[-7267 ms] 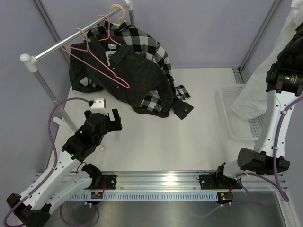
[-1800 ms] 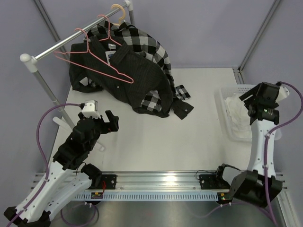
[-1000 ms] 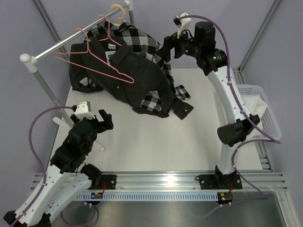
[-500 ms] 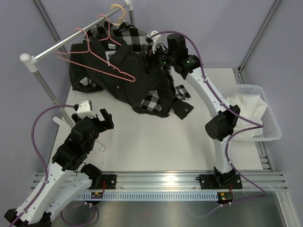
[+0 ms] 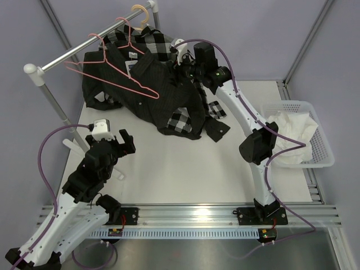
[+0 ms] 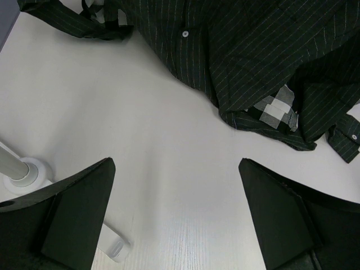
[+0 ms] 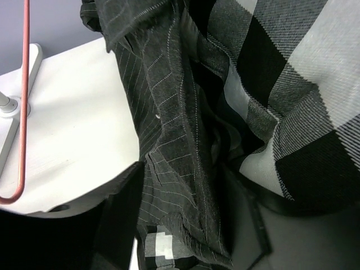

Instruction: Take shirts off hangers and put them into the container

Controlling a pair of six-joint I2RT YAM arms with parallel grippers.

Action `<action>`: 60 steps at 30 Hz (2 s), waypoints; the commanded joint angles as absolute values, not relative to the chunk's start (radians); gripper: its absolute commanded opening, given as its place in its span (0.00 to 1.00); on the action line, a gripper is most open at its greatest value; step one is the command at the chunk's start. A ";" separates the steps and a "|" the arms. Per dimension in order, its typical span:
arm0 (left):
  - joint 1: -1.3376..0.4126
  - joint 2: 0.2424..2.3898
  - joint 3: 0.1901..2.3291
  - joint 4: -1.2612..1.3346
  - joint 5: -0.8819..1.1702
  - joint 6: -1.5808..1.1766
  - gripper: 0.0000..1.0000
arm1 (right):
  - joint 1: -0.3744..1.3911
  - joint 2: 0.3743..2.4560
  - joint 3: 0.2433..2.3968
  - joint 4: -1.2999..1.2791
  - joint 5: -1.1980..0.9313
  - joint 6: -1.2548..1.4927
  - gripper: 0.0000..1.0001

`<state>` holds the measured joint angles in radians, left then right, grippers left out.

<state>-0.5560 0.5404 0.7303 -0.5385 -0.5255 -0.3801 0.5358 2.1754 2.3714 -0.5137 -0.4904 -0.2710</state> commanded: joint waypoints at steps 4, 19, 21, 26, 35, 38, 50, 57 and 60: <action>-0.551 0.538 0.730 -0.506 -0.517 -0.373 0.99 | 0.557 2.174 2.424 -0.492 -0.492 -0.287 0.48; -0.551 0.519 0.732 -0.506 -0.512 -0.374 0.99 | 0.614 2.115 2.391 -0.416 -0.540 -0.204 0.23; -0.551 0.518 0.732 -0.505 -0.512 -0.374 0.99 | 0.618 2.117 2.398 -0.414 -0.532 -0.198 0.19; -0.551 0.512 0.732 -0.506 -0.511 -0.374 0.99 | 0.620 2.106 2.407 -0.413 -0.529 -0.175 0.00; -0.551 0.511 0.732 -0.506 -0.511 -0.374 0.99 | 0.621 1.915 2.248 -0.240 -0.422 -0.104 0.00; -0.551 0.509 0.730 -0.506 -0.512 -0.376 0.99 | 0.621 1.837 2.182 -0.183 -0.388 -0.098 0.00; -0.551 0.508 0.732 -0.505 -0.508 -0.374 0.99 | 0.620 1.593 1.838 -0.206 -0.278 -0.146 0.00; -0.551 0.514 0.735 -0.503 -0.482 -0.371 0.99 | 0.620 1.369 1.537 -0.228 -0.175 -0.152 0.00; -0.552 0.517 0.736 -0.502 -0.474 -0.367 0.99 | 0.620 1.255 1.450 -0.283 -0.152 -0.147 0.00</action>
